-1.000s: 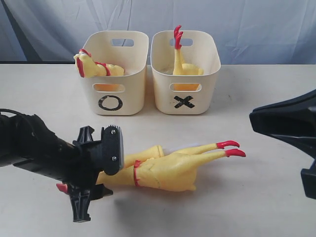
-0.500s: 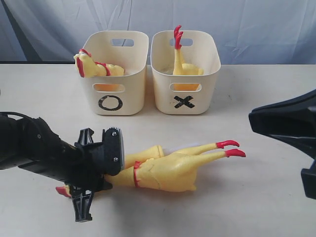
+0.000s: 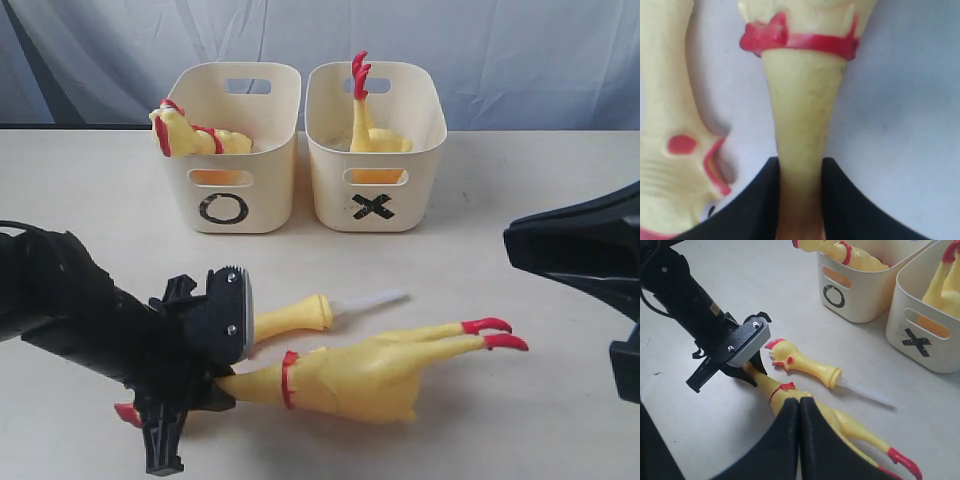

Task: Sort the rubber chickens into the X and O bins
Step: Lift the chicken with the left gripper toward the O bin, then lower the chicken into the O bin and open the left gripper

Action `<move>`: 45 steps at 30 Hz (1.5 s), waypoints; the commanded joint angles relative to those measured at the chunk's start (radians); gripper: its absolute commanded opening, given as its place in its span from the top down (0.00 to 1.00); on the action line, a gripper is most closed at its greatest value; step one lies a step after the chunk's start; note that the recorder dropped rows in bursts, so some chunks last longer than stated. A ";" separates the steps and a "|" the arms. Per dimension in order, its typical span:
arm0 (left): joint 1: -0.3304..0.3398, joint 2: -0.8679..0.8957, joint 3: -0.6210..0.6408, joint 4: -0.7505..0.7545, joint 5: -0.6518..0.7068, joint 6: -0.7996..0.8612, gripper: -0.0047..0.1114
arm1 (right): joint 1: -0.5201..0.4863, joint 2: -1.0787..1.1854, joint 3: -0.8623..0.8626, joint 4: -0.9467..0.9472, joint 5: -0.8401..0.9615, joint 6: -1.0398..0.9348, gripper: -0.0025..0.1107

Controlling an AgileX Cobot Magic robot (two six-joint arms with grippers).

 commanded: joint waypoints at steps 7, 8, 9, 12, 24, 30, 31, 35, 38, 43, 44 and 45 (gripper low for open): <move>-0.004 -0.159 -0.031 -0.260 0.106 -0.064 0.96 | 0.001 -0.007 0.003 0.003 -0.009 -0.003 0.99; -0.004 -0.166 -0.041 -0.265 0.118 -0.095 0.96 | 0.001 -0.007 0.003 0.003 -0.009 -0.003 0.99; -0.004 -0.173 -0.055 -0.270 0.124 -0.139 0.96 | 0.001 -0.007 0.003 0.003 -0.009 -0.003 0.99; -0.004 -0.189 -0.098 -0.278 0.124 -0.298 0.96 | 0.001 -0.007 0.003 0.003 -0.009 -0.003 0.99; -0.004 -0.196 -0.294 -0.285 0.097 -0.770 0.96 | 0.001 -0.007 0.003 0.002 -0.007 -0.003 0.99; -0.004 -0.196 -0.367 -0.285 0.022 -0.876 0.96 | 0.001 -0.007 0.003 0.002 -0.007 -0.005 0.99; -0.004 -0.196 -0.377 -0.285 0.010 -0.889 0.96 | 0.001 -0.007 0.003 0.002 -0.005 -0.005 0.99; -0.004 -0.196 -0.394 -0.285 -0.047 -0.954 0.96 | 0.001 -0.007 0.003 0.002 -0.003 -0.005 0.99; -0.004 -0.200 -0.394 -0.283 -0.058 -0.959 0.96 | 0.001 -0.007 0.003 0.002 -0.003 -0.005 0.99; 0.006 -0.200 -0.394 -0.313 -0.108 -1.037 0.96 | 0.001 -0.007 0.003 0.002 -0.003 -0.005 0.99; 0.014 -0.200 -0.394 -0.342 -0.119 -1.046 0.96 | 0.001 -0.007 0.003 0.002 -0.003 -0.005 0.99; 0.023 -0.200 -0.394 -0.382 -0.120 -1.046 0.96 | 0.001 -0.007 0.003 0.002 -0.003 -0.005 0.99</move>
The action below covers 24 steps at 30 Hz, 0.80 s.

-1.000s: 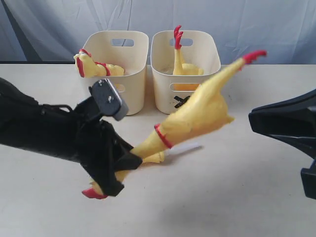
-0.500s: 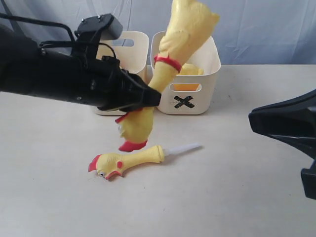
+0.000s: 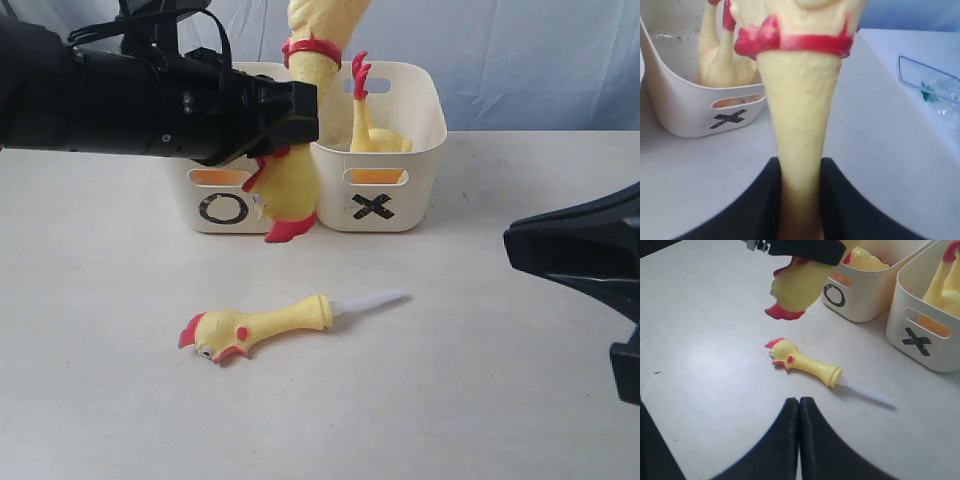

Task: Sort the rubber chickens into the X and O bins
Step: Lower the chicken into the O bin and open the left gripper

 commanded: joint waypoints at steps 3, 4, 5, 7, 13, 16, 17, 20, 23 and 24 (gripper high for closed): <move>0.071 -0.012 -0.011 -0.251 -0.048 -0.042 0.96 | 0.001 -0.007 0.003 0.002 -0.005 -0.002 0.99; 0.090 -0.012 -0.011 -0.310 -0.039 -0.042 0.96 | 0.001 -0.007 0.003 0.002 -0.005 -0.002 0.99; 0.110 -0.012 -0.011 -0.356 -0.025 -0.042 0.96 | 0.001 -0.007 0.003 0.002 -0.005 -0.002 0.99; 0.151 -0.009 -0.020 -0.401 0.024 -0.040 0.96 | 0.001 -0.007 0.003 0.005 -0.005 -0.002 0.99; 0.226 0.076 -0.097 -0.526 0.279 -0.040 0.96 | 0.001 -0.007 0.003 0.007 -0.005 -0.002 0.99; 0.226 0.112 -0.126 -0.573 0.310 -0.040 0.96 | 0.001 -0.007 0.003 0.007 -0.005 -0.002 0.99; 0.224 0.118 -0.128 -0.587 0.306 -0.040 0.96 | 0.001 -0.007 0.003 0.007 -0.005 -0.002 0.99; 0.208 0.121 -0.130 -0.621 0.217 -0.040 0.96 | 0.001 -0.007 0.003 0.007 -0.005 -0.002 0.99; 0.171 0.121 -0.130 -0.660 0.123 -0.035 0.96 | 0.001 -0.007 0.003 0.007 -0.005 -0.002 0.99; 0.159 0.121 -0.130 -0.660 0.101 -0.033 0.96 | 0.001 -0.007 0.003 0.007 -0.005 -0.002 0.99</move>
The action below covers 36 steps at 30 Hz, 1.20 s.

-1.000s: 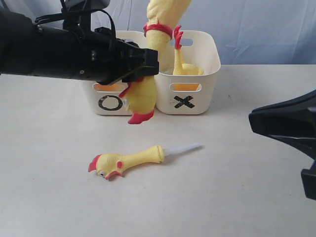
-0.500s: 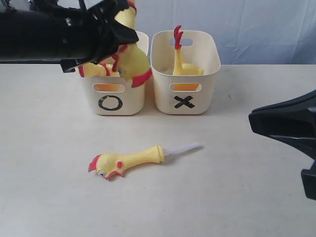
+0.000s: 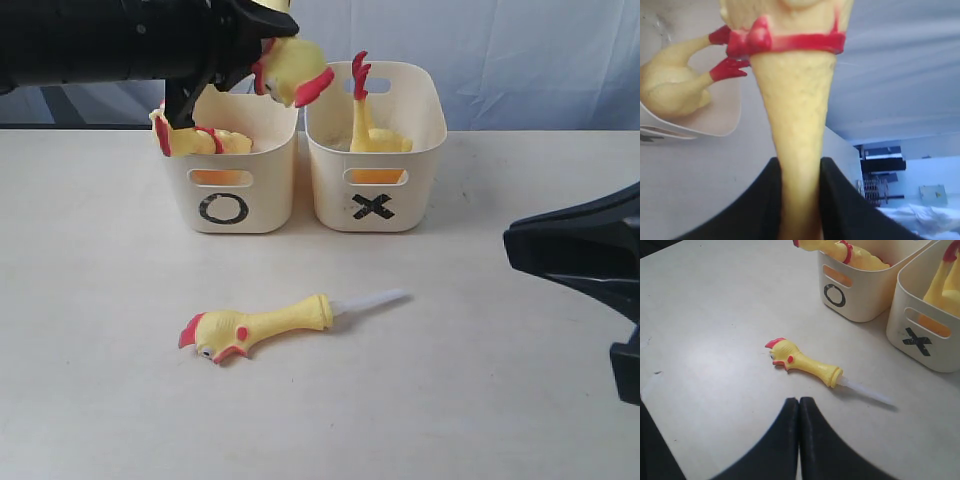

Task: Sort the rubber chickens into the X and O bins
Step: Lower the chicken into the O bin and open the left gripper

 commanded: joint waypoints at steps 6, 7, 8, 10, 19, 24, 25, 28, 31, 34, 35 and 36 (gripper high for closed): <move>-0.102 -0.002 -0.011 -0.045 -0.224 0.007 0.96 | 0.001 -0.007 0.003 0.005 -0.008 -0.002 0.99; -0.104 -0.002 -0.011 -0.045 -0.230 0.002 0.96 | 0.001 -0.007 0.003 0.005 -0.008 -0.002 0.99; -0.104 -0.002 -0.011 -0.045 -0.232 0.001 0.96 | 0.001 -0.007 0.003 0.005 -0.008 -0.002 0.99; -0.104 0.010 -0.011 -0.045 -0.216 -0.036 0.96 | 0.001 -0.007 0.003 0.005 -0.018 -0.002 0.99; -0.087 0.133 -0.011 -0.045 0.003 -0.151 0.96 | 0.001 -0.007 0.003 0.005 -0.004 -0.002 0.99; -0.073 0.137 -0.011 -0.045 -0.033 -0.173 0.96 | 0.001 -0.007 0.003 0.005 -0.003 -0.002 0.99; -0.073 0.137 -0.011 -0.045 -0.043 -0.173 0.96 | 0.001 -0.007 0.003 0.005 -0.003 -0.002 0.99; -0.073 0.137 -0.011 -0.045 -0.078 -0.175 0.96 | 0.001 -0.007 0.003 0.005 -0.003 -0.002 0.99; -0.073 0.137 -0.011 -0.045 -0.120 -0.199 0.96 | 0.001 -0.007 0.003 0.005 -0.003 -0.002 0.99; -0.073 0.137 -0.011 -0.045 -0.128 -0.203 0.96 | 0.001 -0.007 0.003 0.005 -0.003 -0.002 0.99; -0.073 0.137 -0.011 -0.045 -0.126 -0.203 0.96 | 0.001 -0.007 0.003 0.005 -0.003 -0.002 0.99; -0.073 0.137 -0.011 -0.045 -0.124 -0.212 0.96 | 0.001 -0.007 0.003 0.005 -0.003 -0.002 0.99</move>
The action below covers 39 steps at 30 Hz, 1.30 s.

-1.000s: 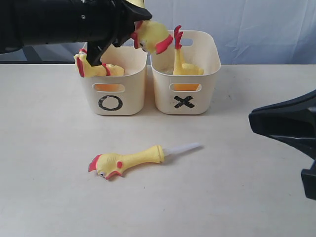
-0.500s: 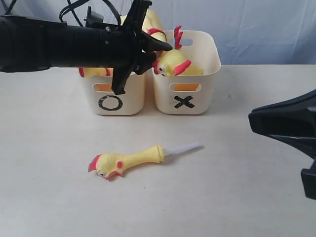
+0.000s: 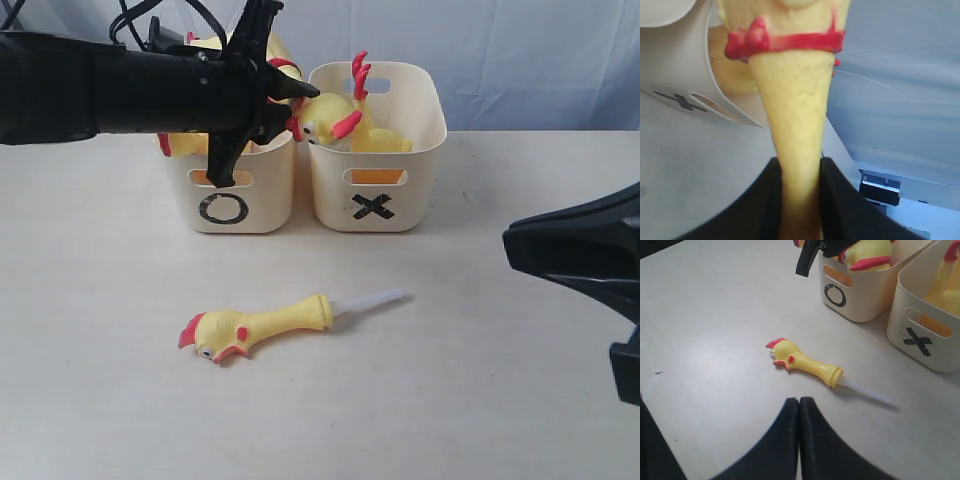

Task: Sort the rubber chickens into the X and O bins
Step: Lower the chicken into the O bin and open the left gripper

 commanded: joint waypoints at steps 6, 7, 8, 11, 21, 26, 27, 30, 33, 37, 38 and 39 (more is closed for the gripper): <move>0.002 -0.001 -0.001 -0.006 0.006 -0.046 0.96 | 0.001 -0.007 0.003 0.003 -0.004 -0.002 0.99; 0.002 -0.001 0.007 -0.006 0.017 -0.051 0.96 | 0.001 -0.007 0.003 0.001 -0.004 -0.002 0.99; 0.002 -0.001 0.016 -0.006 0.019 -0.056 0.96 | 0.001 -0.007 0.003 0.001 -0.004 -0.002 0.99; 0.002 0.000 0.028 -0.006 0.017 -0.076 0.96 | 0.001 -0.007 0.003 0.001 -0.004 -0.002 0.99; 0.026 0.017 0.038 -0.006 0.016 -0.081 0.96 | 0.001 -0.007 0.003 0.001 -0.004 -0.002 0.99; 0.048 0.035 0.038 -0.006 0.052 -0.081 0.96 | 0.001 -0.007 0.003 0.003 -0.004 -0.002 0.99; 0.048 0.035 0.038 -0.006 0.044 -0.081 0.96 | 0.001 -0.007 0.003 0.003 -0.004 -0.002 0.99; 0.049 0.035 0.038 -0.006 0.039 -0.081 0.96 | 0.001 -0.007 0.003 0.003 -0.004 -0.002 0.99; 0.049 0.035 0.038 -0.006 0.039 -0.081 0.96 | 0.001 -0.007 0.003 0.003 -0.004 -0.002 0.99; 0.049 0.035 0.038 -0.006 0.048 -0.081 0.96 | 0.001 -0.007 0.003 0.003 -0.004 -0.002 0.99; 0.049 0.035 0.038 -0.006 0.048 -0.081 0.96 | 0.001 -0.007 0.003 0.003 -0.004 -0.002 0.99; 0.049 0.035 0.038 -0.006 0.048 -0.081 0.95 | 0.001 -0.007 0.003 0.003 -0.002 -0.002 0.99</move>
